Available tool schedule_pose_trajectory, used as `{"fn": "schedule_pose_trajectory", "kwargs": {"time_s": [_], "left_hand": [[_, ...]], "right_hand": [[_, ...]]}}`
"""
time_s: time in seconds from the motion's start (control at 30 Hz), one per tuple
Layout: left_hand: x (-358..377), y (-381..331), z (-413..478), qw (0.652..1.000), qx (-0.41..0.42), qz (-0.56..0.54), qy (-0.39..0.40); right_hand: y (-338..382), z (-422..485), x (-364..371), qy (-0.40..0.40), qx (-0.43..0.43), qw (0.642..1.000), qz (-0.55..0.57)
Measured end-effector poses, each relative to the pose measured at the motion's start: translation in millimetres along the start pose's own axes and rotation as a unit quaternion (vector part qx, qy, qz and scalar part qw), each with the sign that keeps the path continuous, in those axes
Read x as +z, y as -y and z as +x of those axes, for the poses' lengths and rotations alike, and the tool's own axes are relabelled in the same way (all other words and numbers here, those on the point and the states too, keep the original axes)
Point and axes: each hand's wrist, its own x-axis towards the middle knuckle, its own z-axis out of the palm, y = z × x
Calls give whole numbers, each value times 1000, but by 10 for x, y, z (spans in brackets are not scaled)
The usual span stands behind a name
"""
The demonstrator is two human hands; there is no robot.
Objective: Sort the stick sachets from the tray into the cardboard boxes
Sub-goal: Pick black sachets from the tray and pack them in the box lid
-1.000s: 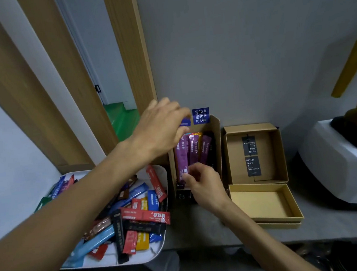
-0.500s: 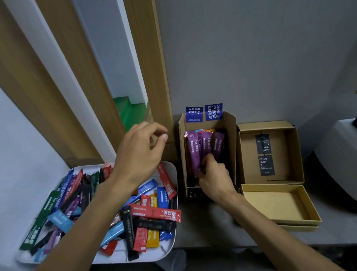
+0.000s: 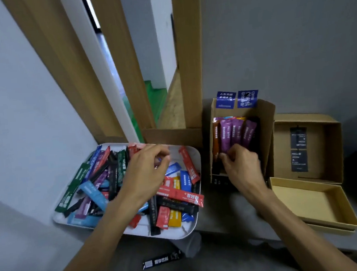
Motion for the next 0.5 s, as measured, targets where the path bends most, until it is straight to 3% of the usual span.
{"fn": "schedule_pose_trajectory", "kwargs": {"time_s": [0.1, 0.23, 0.3, 0.5], "left_hand": [[-276, 369, -237, 997, -76, 20, -17], [-523, 722, -570, 987, -155, 39, -1], [-539, 826, -645, 982, -180, 48, -1], [-671, 1272, -473, 954, -278, 98, -53]], "right_hand": [[124, -327, -128, -9, -67, 997, 34], [371, -647, 101, 146, -145, 978, -42], [532, -626, 342, 184, -162, 967, -74], [1190, -250, 1086, 179, -156, 971, -33]]}}
